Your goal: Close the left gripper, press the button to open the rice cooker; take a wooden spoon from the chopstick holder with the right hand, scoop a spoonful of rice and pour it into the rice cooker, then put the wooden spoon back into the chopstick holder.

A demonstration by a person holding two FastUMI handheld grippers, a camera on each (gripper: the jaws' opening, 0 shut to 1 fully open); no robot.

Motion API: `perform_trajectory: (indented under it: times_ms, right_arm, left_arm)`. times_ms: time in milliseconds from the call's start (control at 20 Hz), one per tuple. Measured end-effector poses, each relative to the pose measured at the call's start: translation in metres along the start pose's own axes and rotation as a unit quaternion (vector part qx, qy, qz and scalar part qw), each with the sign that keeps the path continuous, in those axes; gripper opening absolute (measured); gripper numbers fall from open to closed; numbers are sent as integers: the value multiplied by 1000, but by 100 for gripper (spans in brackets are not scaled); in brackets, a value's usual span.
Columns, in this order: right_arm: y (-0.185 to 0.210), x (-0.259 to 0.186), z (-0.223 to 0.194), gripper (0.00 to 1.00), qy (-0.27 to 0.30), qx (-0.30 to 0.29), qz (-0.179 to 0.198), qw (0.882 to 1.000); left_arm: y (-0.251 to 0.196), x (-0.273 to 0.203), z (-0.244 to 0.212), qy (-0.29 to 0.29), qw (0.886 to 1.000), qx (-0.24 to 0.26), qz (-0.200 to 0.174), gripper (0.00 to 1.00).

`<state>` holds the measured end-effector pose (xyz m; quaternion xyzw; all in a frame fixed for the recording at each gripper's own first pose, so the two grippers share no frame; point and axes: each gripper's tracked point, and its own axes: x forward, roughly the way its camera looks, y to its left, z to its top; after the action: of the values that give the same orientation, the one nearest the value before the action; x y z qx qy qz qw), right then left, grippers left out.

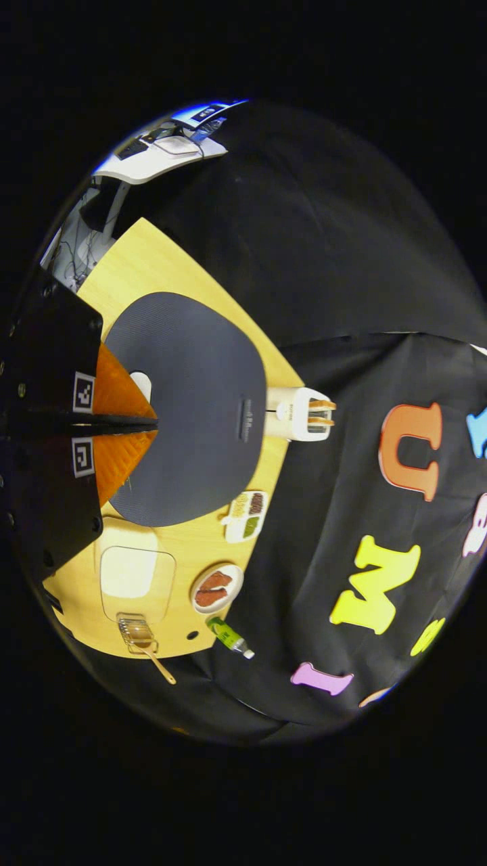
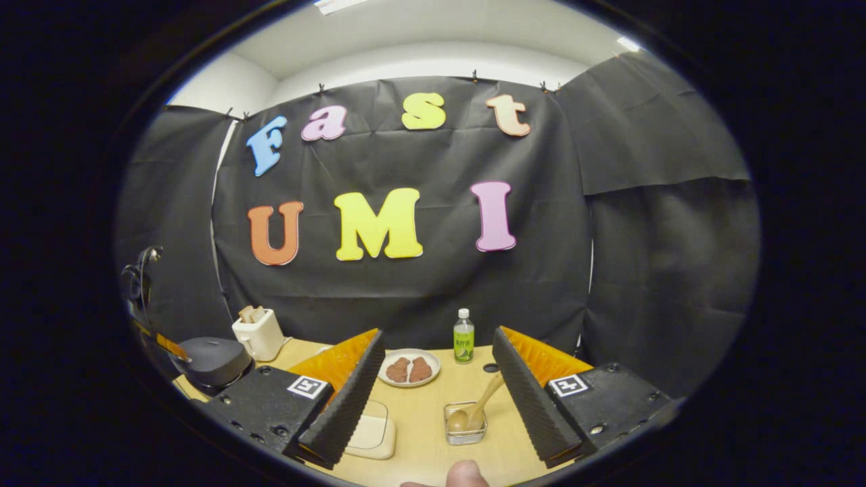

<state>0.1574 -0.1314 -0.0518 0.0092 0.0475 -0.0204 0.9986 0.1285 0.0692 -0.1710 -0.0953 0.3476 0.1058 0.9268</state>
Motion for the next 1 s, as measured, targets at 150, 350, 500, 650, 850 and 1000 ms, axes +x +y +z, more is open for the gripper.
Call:
perform_trajectory:
  times_ms: [150,350,500,650,850,1000]
  right_arm:
    - [1,-5,9,99,-7,-5,3,1000]
    - [-4,-6,24,99,-22,-13,3,1000]
    - [-6,-5,31,99,-26,-15,2,1000]
    - [-3,-5,36,99,-26,-18,6,999]
    - [-2,-7,39,99,-24,-26,9,999]
    - [-5,-6,29,100,-9,-15,9,1000]
  left_arm:
    - [-3,-21,38,-59,998,-4,-7,0]
    - [-16,-50,87,-140,990,-3,-17,1]
    - [-30,-68,98,-178,983,-3,-38,2]
    - [-33,-83,99,-203,978,8,-41,30]
    - [-27,-105,96,-233,972,15,-23,97]
    - [-29,-115,89,-254,966,39,-10,94]
